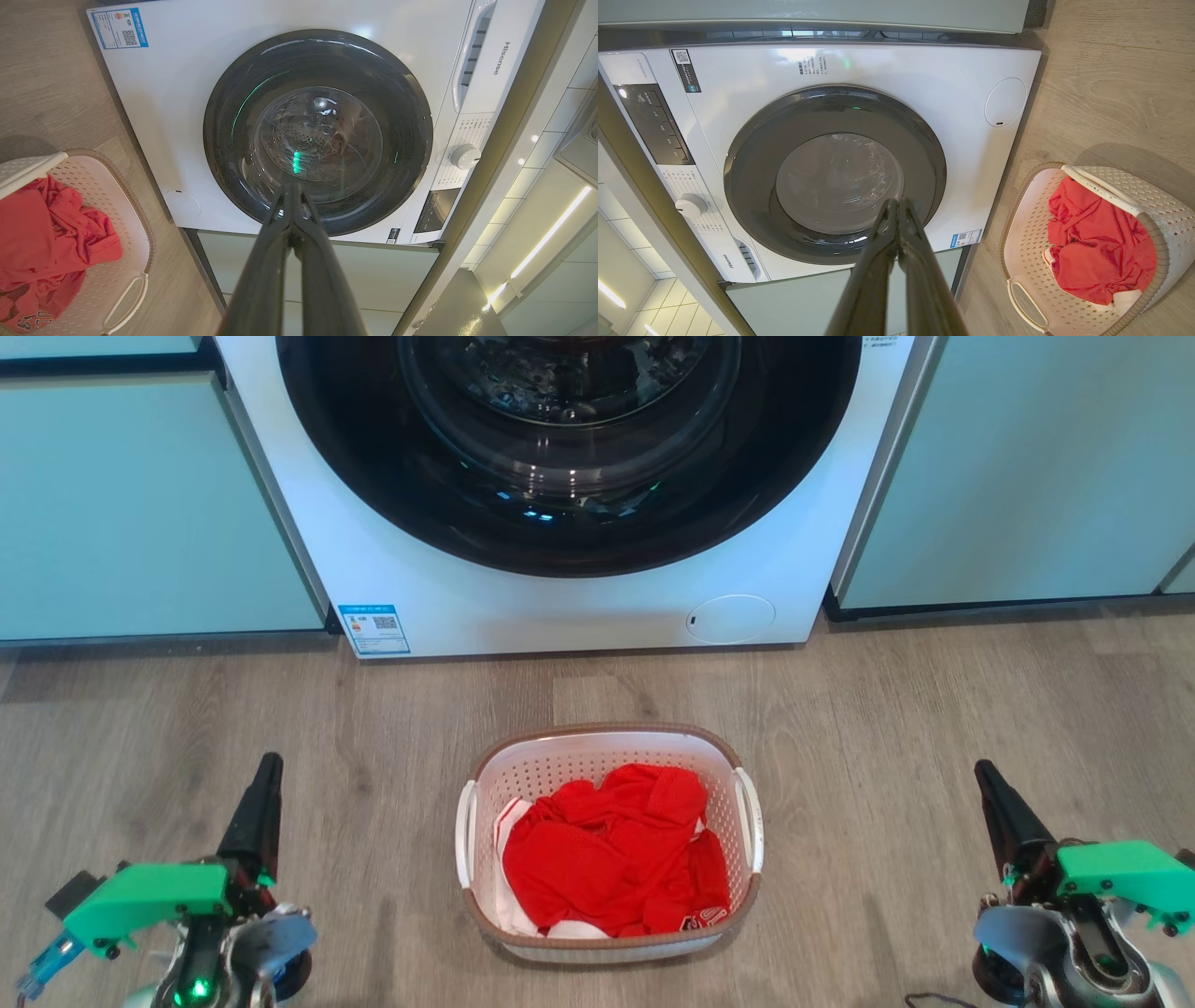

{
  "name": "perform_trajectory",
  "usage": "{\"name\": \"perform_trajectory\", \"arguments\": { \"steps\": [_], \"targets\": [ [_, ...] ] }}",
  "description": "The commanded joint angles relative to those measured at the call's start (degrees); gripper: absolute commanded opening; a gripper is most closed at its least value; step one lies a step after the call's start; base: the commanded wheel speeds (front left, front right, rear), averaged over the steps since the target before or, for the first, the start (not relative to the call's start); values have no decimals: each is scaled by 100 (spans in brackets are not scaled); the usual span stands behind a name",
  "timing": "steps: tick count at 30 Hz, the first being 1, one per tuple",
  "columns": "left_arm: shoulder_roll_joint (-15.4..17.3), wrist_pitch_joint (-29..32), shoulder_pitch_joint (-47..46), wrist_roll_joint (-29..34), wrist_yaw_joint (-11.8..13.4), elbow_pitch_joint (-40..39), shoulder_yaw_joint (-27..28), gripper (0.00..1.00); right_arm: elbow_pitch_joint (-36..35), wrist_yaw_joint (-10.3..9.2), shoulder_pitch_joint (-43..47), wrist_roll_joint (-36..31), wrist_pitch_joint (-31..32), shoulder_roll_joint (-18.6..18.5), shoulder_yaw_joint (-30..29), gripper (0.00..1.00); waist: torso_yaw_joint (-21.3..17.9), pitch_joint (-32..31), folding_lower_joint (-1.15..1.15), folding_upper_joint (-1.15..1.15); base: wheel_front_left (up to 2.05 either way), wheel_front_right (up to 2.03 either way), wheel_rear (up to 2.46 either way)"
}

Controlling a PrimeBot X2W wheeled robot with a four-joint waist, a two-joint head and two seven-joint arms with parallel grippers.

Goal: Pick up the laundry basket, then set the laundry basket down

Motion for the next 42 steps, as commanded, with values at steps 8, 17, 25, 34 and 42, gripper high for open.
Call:
{"name": "perform_trajectory", "arguments": {
  "steps": [8,17,25,34,42],
  "targets": [
    [26,47,-316,54,-39,-168,214,0,-177,13,-272,-63,48,-41,94,0,0,0,0,0,0,0,0],
    [26,47,-316,54,-39,-168,214,0,-177,13,-272,-63,48,-41,94,0,0,0,0,0,0,0,0],
    [26,47,-316,54,-39,-168,214,0,-177,13,-272,-63,48,-41,94,0,0,0,0,0,0,0,0],
    [26,47,-316,54,-39,-168,214,0,-177,13,-271,-62,47,-41,95,0,0,0,0,0,0,0,0],
    [26,46,-316,53,-39,-168,213,0,-177,13,-271,-61,46,-41,96,0,0,0,0,0,0,0,0]
  ]
}}
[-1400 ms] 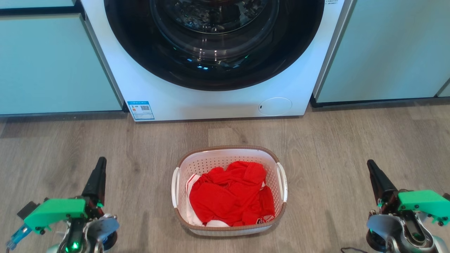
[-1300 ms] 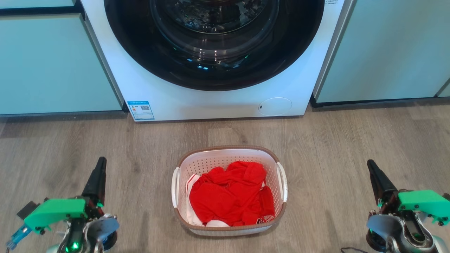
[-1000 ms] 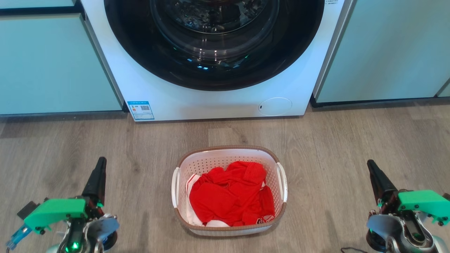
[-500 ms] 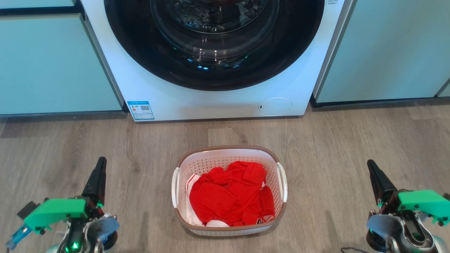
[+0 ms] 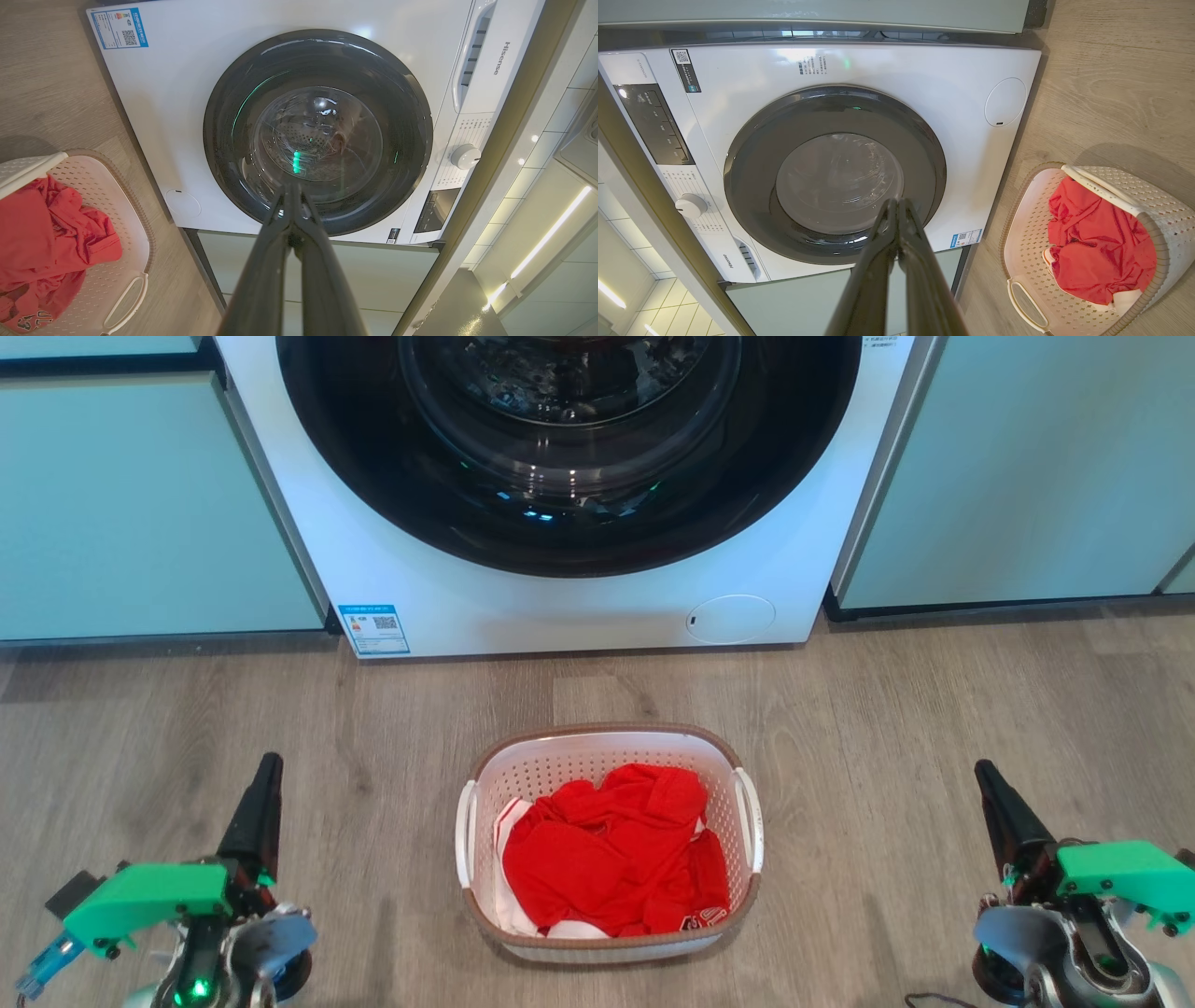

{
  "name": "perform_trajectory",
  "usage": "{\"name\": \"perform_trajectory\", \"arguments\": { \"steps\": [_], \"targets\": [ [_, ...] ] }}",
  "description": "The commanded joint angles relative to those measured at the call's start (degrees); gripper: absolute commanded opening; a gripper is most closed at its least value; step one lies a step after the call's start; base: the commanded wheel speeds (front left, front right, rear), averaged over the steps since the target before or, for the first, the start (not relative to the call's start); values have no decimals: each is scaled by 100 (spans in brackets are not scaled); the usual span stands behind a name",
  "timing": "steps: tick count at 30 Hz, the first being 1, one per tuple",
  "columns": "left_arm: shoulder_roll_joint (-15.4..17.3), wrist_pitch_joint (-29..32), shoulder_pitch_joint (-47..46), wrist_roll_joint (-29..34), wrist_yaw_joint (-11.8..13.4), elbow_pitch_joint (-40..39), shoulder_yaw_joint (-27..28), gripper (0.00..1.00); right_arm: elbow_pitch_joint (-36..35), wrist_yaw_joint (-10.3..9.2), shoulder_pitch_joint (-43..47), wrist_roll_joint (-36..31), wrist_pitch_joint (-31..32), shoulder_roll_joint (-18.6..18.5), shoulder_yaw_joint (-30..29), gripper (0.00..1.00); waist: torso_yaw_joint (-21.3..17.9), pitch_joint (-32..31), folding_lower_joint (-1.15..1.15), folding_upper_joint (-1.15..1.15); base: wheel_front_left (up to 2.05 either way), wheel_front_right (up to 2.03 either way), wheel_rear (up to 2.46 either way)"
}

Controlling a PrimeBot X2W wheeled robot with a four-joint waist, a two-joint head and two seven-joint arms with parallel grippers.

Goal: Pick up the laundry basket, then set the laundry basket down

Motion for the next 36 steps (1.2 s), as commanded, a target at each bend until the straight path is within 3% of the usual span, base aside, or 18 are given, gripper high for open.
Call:
{"name": "perform_trajectory", "arguments": {
  "steps": [1,14,15,18,36],
  "targets": [
    [26,46,-316,53,-39,-168,213,0,-177,13,-271,-61,46,-41,96,0,0,0,0,0,0,0,0],
    [26,45,-316,52,-39,-168,211,0,-177,13,-271,-60,45,-41,97,0,0,0,0,0,0,0,0],
    [-1,-4,4,-2,5,23,-6,100,20,0,3,2,-3,2,3,100,0,0,0,0,0,0,0],
    [-16,-11,162,-1,7,267,-25,100,273,0,133,3,-11,43,26,100,0,0,0,0,0,0,0],
    [-11,-296,197,502,65,-100,-164,100,63,2,158,-453,-296,31,133,100,0,-3,0,0,0,0,0]
  ]
}}
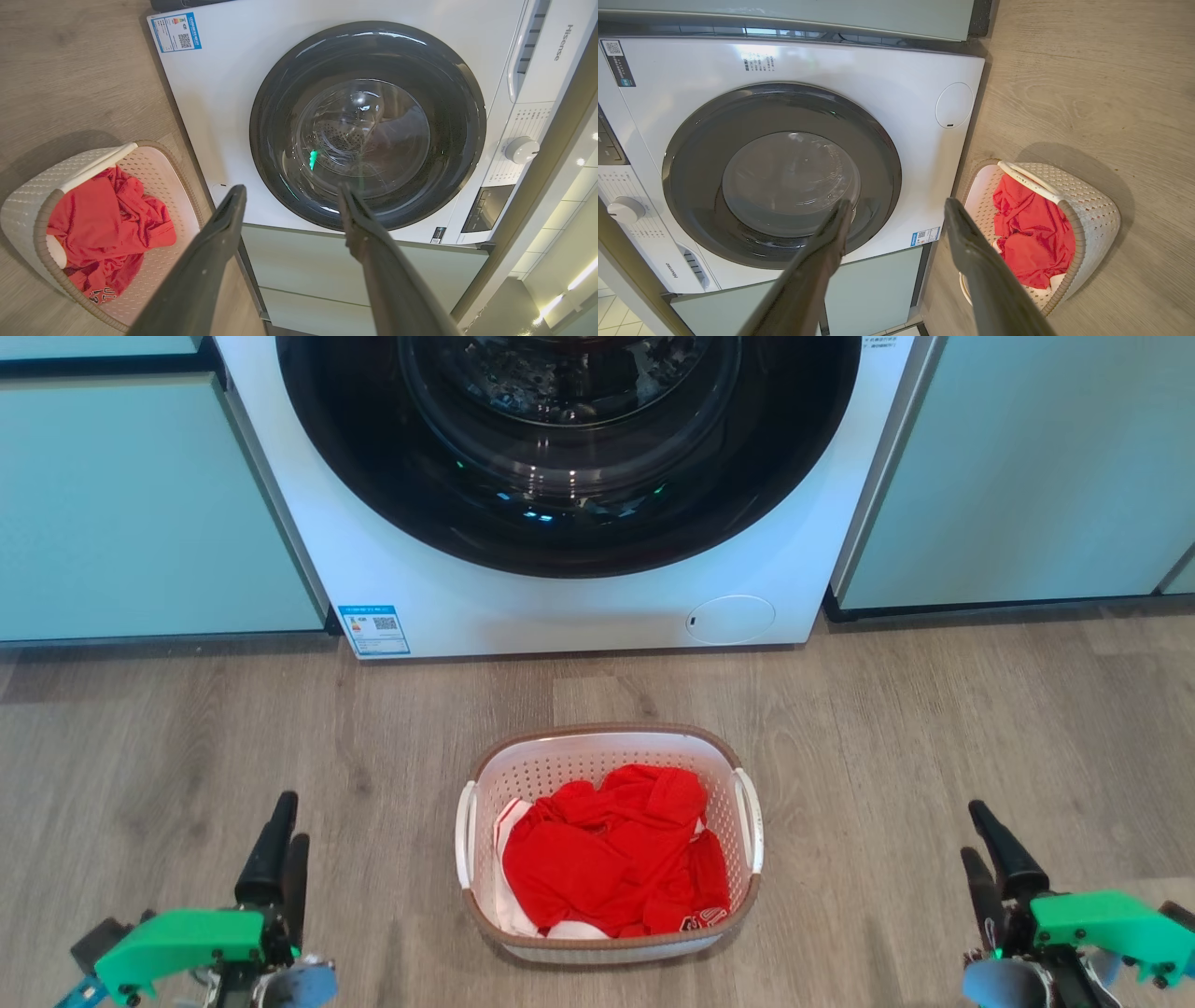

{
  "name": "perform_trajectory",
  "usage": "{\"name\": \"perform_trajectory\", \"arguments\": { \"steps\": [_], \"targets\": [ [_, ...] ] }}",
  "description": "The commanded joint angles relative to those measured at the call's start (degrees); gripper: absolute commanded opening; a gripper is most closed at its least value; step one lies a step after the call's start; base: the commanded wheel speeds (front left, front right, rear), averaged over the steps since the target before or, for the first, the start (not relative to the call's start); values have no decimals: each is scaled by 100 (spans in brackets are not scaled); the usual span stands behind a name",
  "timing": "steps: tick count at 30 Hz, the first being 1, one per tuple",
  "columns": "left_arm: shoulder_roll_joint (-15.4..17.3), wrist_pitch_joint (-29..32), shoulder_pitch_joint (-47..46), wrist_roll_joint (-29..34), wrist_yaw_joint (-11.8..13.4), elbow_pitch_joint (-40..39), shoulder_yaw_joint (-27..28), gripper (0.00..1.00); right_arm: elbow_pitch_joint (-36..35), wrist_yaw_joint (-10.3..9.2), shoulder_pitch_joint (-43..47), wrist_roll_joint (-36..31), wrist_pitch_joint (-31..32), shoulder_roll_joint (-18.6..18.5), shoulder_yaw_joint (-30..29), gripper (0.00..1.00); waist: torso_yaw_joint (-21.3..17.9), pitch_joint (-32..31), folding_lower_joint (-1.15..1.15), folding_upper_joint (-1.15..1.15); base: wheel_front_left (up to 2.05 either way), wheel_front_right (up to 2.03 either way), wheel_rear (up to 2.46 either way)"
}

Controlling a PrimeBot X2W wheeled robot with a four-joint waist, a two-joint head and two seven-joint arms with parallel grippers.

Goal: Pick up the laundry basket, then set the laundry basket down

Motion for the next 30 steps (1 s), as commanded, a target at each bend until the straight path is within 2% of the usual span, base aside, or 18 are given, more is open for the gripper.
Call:
{"name": "perform_trajectory", "arguments": {
  "steps": [1,12,30],
  "targets": [
    [61,-44,-224,133,16,-263,19,100,-237,3,-216,-114,-81,-32,9,100,-1,1,0,0,0,0,0],
    [65,-228,-262,1092,179,-582,-192,100,-558,4,-214,-985,-265,-39,68,100,-2,4,0,0,0,0,0],
    [86,-530,-278,3037,467,-900,-627,100,-1016,6,-110,-2930,-567,-51,392,100,-9,-5,0,0,0,0,0]
  ]
}}
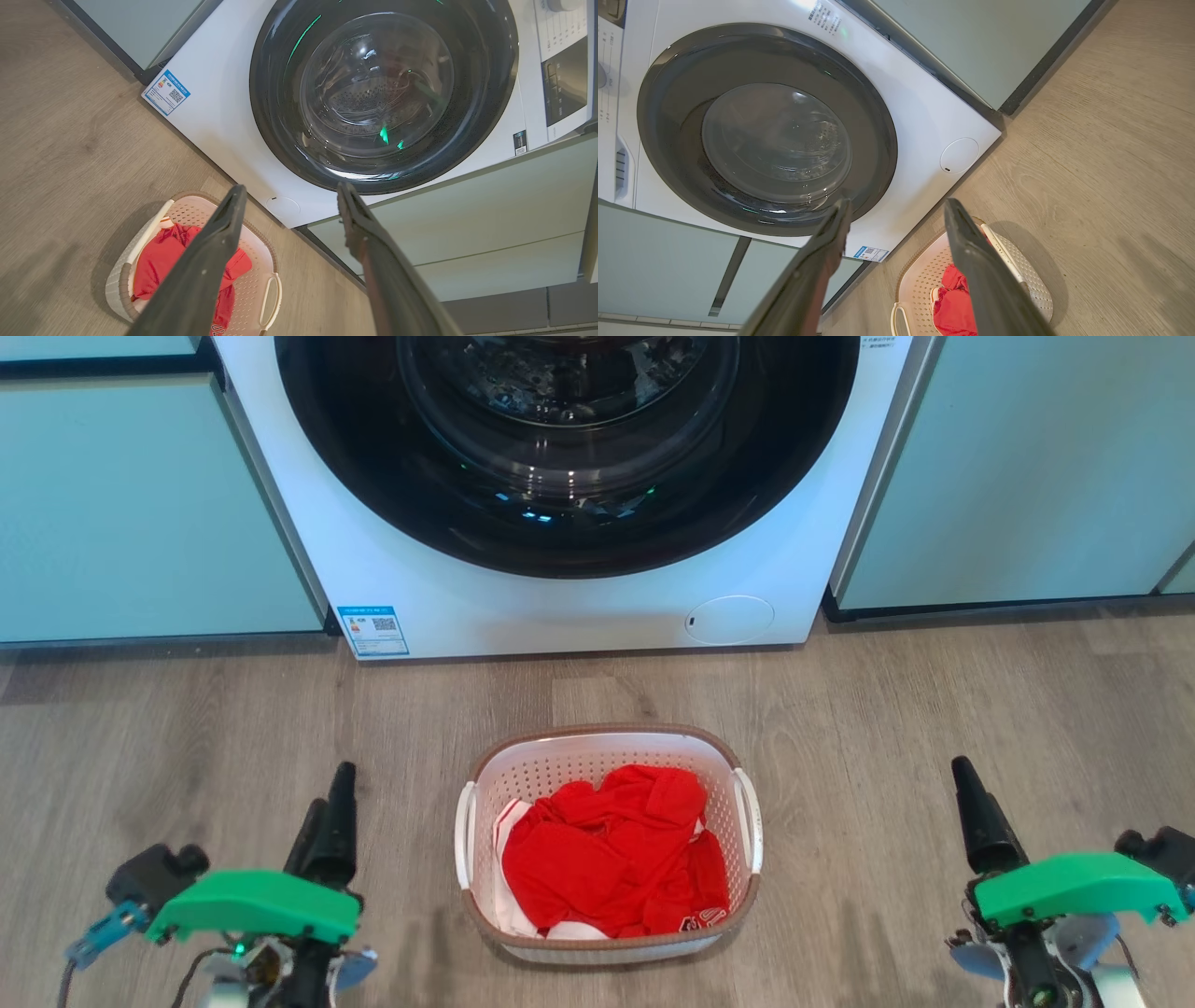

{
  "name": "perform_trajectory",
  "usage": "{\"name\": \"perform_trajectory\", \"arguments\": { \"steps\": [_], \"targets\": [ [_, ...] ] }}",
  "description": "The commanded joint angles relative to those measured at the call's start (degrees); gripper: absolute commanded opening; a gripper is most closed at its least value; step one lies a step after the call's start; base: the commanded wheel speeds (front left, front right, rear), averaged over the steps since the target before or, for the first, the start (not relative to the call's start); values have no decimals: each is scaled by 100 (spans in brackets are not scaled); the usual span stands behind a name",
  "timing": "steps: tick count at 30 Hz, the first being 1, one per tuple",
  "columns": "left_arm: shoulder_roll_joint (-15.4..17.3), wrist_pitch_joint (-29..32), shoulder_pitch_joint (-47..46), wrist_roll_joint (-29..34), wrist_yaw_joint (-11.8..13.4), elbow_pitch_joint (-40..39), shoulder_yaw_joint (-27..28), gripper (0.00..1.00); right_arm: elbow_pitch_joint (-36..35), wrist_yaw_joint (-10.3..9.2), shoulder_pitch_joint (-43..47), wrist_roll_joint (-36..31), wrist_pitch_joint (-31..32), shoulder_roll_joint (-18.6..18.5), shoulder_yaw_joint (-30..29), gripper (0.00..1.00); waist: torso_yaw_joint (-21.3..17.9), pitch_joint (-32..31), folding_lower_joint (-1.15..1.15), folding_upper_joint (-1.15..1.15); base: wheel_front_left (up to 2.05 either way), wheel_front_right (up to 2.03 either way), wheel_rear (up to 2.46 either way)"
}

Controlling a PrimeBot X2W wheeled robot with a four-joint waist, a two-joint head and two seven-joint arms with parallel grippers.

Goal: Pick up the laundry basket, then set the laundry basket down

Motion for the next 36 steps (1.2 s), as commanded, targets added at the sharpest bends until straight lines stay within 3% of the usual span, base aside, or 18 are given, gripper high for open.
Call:
{"name": "perform_trajectory", "arguments": {
  "steps": [1,36],
  "targets": [
    [86,-79,-271,293,52,-243,-40,100,-275,6,-109,-279,-92,-50,99,100,1,-5,0,0,0,0,0],
    [347,-665,-131,2718,679,-400,-846,100,-588,10,86,-2862,-677,-73,500,100,-9,-56,0,0,0,0,0]
  ]
}}
